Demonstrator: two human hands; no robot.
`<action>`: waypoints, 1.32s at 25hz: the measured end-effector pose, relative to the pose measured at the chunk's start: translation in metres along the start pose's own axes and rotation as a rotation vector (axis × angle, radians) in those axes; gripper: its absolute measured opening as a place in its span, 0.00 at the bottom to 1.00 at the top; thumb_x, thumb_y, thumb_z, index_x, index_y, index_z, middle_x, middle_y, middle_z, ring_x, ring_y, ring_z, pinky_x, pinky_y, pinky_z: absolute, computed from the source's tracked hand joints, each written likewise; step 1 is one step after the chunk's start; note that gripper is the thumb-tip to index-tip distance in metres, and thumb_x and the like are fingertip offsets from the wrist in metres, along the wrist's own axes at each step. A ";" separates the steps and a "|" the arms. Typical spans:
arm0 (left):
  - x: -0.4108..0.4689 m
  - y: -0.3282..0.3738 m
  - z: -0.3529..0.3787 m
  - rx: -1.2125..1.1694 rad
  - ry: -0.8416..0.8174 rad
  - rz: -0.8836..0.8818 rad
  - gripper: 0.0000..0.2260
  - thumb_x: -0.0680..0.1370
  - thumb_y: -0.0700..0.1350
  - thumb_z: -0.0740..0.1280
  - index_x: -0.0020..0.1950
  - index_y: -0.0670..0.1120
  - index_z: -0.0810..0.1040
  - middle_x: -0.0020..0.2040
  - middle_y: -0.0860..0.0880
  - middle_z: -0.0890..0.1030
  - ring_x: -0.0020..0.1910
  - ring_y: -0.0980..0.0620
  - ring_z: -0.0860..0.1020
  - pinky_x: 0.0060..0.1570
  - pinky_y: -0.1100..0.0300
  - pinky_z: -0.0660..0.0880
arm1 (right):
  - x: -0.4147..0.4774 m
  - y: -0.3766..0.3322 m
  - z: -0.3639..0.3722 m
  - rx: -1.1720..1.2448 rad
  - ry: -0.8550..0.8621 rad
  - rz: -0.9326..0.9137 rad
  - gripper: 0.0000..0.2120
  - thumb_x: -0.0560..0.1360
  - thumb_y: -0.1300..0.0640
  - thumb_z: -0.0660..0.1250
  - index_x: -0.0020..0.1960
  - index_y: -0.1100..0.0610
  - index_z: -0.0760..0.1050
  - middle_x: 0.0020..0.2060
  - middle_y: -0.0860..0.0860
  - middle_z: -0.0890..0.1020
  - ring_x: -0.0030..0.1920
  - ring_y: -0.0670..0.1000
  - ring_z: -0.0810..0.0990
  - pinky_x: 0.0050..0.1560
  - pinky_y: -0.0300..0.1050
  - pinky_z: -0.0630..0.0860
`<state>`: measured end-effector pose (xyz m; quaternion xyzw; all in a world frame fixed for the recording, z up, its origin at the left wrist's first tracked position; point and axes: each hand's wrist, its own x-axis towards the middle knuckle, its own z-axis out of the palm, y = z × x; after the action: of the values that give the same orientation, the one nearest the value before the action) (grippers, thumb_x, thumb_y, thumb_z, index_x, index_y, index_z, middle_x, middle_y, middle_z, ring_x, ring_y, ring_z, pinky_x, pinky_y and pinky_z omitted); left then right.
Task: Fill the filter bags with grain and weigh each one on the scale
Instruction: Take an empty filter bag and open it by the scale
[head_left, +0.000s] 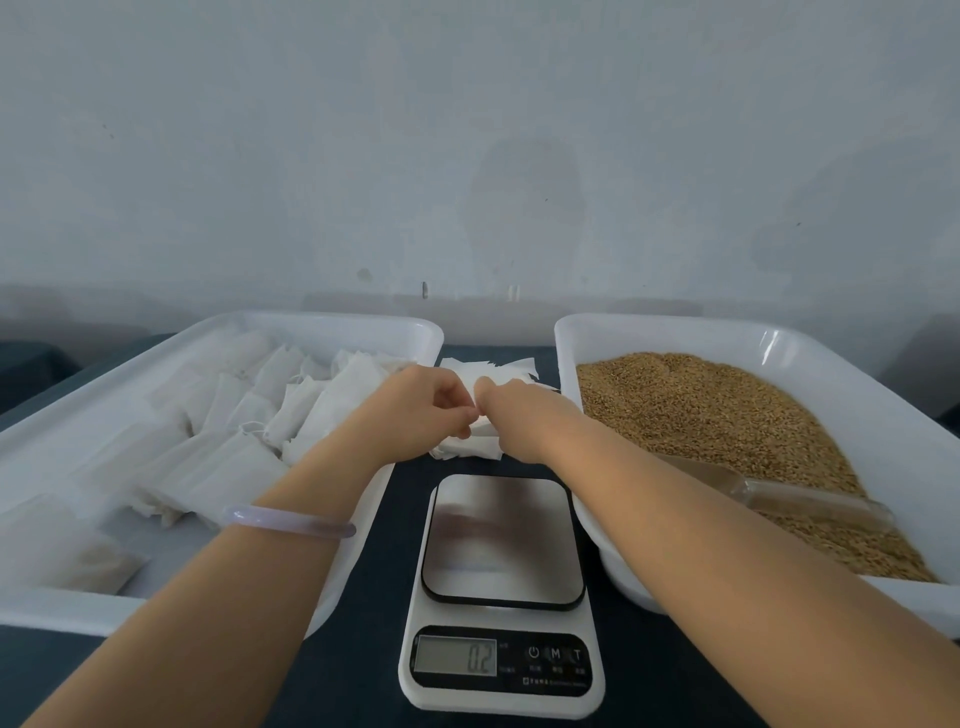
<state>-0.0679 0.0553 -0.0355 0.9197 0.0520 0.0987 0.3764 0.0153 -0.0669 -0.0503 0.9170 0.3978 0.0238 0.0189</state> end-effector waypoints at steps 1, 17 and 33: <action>0.000 0.000 0.000 -0.007 0.003 -0.003 0.05 0.75 0.41 0.67 0.40 0.47 0.78 0.36 0.52 0.84 0.41 0.53 0.81 0.48 0.55 0.77 | 0.000 -0.001 -0.001 -0.008 -0.015 0.009 0.16 0.74 0.68 0.56 0.60 0.60 0.65 0.43 0.54 0.71 0.47 0.59 0.74 0.35 0.46 0.65; 0.003 0.001 0.000 0.053 0.230 -0.003 0.06 0.73 0.46 0.70 0.41 0.48 0.74 0.40 0.53 0.79 0.42 0.54 0.78 0.38 0.64 0.71 | -0.003 0.017 -0.012 0.572 0.497 0.312 0.06 0.74 0.62 0.59 0.45 0.56 0.75 0.40 0.51 0.78 0.40 0.50 0.77 0.36 0.43 0.71; -0.004 0.012 0.006 -0.410 -0.089 -0.086 0.13 0.77 0.46 0.68 0.43 0.36 0.78 0.39 0.45 0.75 0.37 0.50 0.74 0.39 0.61 0.70 | -0.063 0.029 -0.026 1.059 0.503 0.067 0.11 0.70 0.61 0.71 0.47 0.46 0.78 0.43 0.42 0.82 0.46 0.40 0.80 0.47 0.32 0.76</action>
<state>-0.0706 0.0419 -0.0313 0.8244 0.0532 0.0504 0.5613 -0.0085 -0.1321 -0.0247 0.7797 0.3187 0.0393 -0.5375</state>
